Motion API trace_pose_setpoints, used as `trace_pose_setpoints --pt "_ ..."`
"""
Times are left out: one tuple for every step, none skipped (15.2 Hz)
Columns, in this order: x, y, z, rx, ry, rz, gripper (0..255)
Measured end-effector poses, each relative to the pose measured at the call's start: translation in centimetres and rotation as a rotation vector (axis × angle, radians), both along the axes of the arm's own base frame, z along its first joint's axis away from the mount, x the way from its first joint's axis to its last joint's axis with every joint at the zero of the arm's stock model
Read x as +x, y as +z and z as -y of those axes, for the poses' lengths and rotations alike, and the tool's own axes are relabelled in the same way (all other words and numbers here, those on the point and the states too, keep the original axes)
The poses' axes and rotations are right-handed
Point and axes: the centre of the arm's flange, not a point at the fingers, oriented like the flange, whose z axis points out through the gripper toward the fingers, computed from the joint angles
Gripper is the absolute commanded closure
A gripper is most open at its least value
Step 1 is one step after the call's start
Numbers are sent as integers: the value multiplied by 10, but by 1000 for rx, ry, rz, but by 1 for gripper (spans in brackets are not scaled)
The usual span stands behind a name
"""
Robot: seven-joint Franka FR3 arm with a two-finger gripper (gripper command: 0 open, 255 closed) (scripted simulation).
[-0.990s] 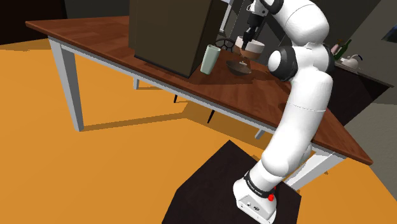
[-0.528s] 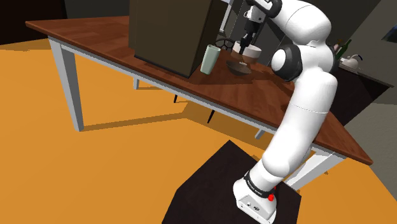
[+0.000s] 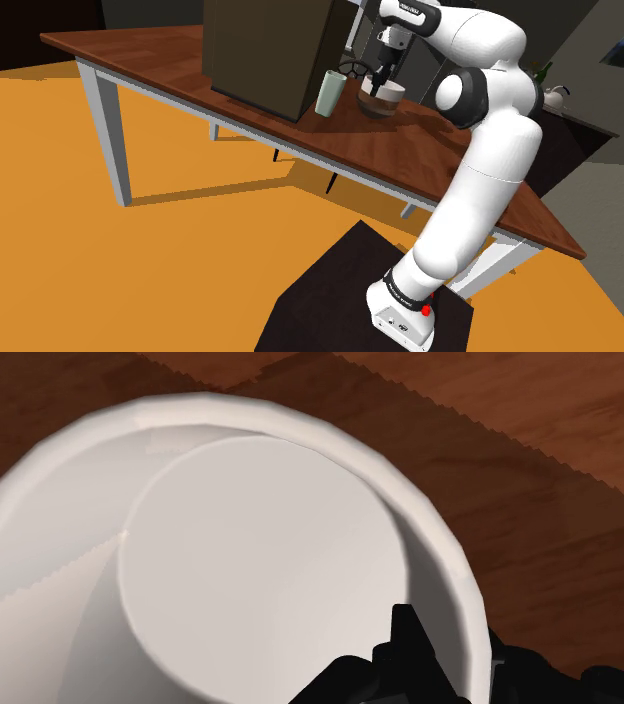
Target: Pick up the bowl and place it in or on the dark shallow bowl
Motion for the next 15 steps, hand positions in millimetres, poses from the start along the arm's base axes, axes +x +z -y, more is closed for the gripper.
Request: trace_pose_setpoints --pt "0 -6 1 0 0 0 255" --pt "0 -9 1 0 0 0 255" --pt "0 -10 1 0 0 0 255" --pt "0 -11 1 0 0 0 255" --pt "0 -11 1 0 0 0 255" --pt "0 -11 1 -1 0 1 255" --pt "0 -11 1 -1 0 1 255" --pt "0 -11 1 -1 0 1 0" --pt "0 -11 1 -1 0 1 0" --pt "0 -11 1 -1 0 1 0" --pt "0 -11 1 -1 0 1 0" --pt "0 -11 1 -1 0 1 0" --pt "0 -11 1 -1 0 1 0" --pt "0 -11 1 -1 0 1 0" --pt "0 -5 1 -1 0 1 0"
